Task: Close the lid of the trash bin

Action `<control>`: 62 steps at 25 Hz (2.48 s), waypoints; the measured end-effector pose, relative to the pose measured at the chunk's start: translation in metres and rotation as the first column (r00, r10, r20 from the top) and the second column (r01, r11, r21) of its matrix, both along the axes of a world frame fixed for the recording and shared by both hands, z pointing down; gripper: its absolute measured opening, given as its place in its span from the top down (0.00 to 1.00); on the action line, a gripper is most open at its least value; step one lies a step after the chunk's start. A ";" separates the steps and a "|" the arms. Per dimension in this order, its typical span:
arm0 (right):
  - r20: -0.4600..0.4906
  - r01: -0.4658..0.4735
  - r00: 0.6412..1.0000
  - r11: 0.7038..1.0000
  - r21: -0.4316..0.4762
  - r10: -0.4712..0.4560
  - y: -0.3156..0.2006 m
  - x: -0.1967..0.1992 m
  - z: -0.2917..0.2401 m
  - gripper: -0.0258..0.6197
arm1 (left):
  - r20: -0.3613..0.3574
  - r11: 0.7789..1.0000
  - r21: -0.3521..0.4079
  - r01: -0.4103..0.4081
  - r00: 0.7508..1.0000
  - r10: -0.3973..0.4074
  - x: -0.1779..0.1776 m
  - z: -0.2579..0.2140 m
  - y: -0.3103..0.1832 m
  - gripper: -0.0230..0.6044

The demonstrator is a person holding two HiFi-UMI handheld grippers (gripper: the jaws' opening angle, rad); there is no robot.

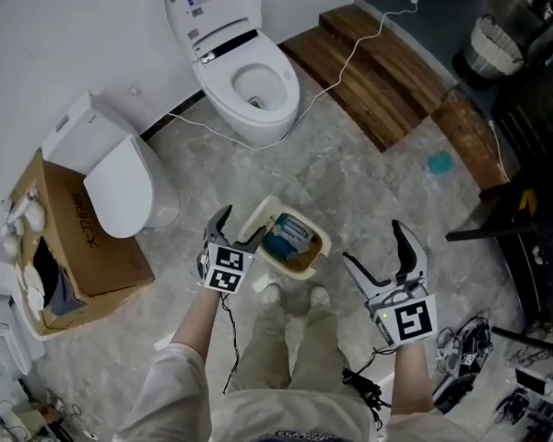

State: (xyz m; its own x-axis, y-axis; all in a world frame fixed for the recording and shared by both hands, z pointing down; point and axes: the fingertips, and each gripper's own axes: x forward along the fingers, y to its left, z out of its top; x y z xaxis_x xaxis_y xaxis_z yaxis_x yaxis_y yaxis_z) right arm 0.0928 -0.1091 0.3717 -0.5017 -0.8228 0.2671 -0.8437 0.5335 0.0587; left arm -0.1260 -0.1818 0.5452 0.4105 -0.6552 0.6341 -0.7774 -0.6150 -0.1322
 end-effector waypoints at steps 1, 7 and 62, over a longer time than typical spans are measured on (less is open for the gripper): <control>-0.017 0.017 1.000 1.000 -0.005 -0.018 -0.001 0.000 0.015 0.31 | 0.032 1.000 -0.020 -0.015 0.999 0.016 0.004 0.020 -0.002 0.39; -0.053 0.081 0.995 0.991 -0.103 -0.086 -0.020 -0.013 0.113 0.33 | 0.099 0.991 -0.127 -0.031 0.994 0.043 0.015 0.108 -0.004 0.39; -0.022 0.152 0.986 0.954 -0.258 -0.163 -0.080 -0.005 0.271 0.35 | 0.000 0.858 -0.508 -0.071 0.997 0.083 0.212 0.308 0.145 0.34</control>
State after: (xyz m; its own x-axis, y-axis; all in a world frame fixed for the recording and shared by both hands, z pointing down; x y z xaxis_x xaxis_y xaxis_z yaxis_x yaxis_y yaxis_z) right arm 0.0875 -0.1887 0.6423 -0.6033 -0.6362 0.4810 -0.7475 0.6613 -0.0628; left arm 0.0865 -0.0366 0.8530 0.4289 -0.2069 0.8793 -0.7253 -0.6592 0.1986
